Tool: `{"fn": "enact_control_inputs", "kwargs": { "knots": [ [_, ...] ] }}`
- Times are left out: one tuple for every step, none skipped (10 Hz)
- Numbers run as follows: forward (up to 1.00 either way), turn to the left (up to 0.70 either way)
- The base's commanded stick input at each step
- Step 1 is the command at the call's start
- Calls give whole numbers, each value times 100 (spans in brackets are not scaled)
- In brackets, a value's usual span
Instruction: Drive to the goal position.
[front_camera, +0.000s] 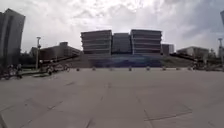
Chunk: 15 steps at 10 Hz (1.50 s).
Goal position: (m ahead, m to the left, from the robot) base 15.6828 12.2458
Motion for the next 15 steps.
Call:
{"fn": "enact_control_inputs", "kwargs": {
  "knots": [
    [67,0],
    [67,0],
    [67,0],
    [67,0],
    [67,0],
    [67,0],
    [67,0],
    [67,0],
    [67,0],
    [67,0],
    [67,0],
    [67,0],
    [67,0],
    [67,0],
    [67,0]
  ]
}}
